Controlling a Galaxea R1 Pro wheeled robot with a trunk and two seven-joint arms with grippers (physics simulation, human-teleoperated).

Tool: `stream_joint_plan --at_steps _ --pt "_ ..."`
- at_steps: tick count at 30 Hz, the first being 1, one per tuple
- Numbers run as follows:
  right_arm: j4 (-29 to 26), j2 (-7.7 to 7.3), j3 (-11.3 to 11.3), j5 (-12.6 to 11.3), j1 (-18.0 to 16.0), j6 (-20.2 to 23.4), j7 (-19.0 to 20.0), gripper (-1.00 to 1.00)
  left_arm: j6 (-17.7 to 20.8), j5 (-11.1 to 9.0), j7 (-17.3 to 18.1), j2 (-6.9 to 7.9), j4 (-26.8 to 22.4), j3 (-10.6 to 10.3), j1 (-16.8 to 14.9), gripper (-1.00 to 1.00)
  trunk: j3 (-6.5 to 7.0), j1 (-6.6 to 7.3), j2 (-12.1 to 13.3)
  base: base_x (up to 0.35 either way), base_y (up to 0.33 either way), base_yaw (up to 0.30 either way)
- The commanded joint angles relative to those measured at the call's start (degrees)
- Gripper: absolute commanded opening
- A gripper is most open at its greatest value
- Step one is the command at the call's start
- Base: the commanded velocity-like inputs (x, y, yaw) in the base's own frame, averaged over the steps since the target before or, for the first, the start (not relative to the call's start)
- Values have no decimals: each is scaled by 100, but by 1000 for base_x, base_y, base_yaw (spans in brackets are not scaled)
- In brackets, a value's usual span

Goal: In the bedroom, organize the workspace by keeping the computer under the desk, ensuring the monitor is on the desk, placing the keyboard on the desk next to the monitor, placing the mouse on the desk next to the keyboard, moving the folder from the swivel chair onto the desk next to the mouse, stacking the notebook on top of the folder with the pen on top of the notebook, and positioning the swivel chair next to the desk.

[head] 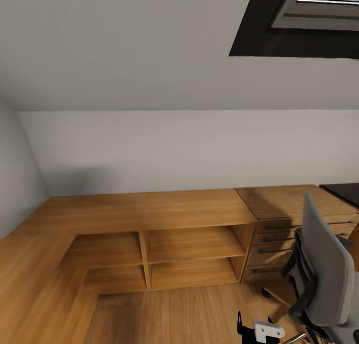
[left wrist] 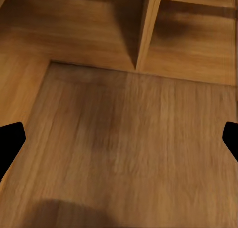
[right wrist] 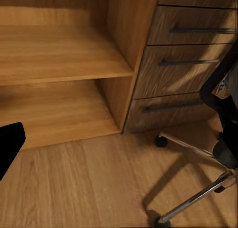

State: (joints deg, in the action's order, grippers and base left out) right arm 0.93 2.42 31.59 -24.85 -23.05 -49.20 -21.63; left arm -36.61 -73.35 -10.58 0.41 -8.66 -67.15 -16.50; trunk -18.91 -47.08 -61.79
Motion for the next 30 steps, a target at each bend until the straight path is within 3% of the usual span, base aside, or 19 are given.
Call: stream_joint_plan --at_steps 1,13,30 --pt "10 4 49 -20 -7 -11 -34 100 -13 -13 -49 4 -13 -49 -3 100 -7 -1 -4 108 233 -278" --pt "8 4 49 -20 -7 5 -34 100 -13 -13 -49 3 -13 -53 -3 100 -7 -1 -4 223 192 -278" --pt "3 4 49 -21 -7 33 -34 100 -13 -13 -49 3 -13 -53 -3 100 -7 -1 -4 23 10 -278"
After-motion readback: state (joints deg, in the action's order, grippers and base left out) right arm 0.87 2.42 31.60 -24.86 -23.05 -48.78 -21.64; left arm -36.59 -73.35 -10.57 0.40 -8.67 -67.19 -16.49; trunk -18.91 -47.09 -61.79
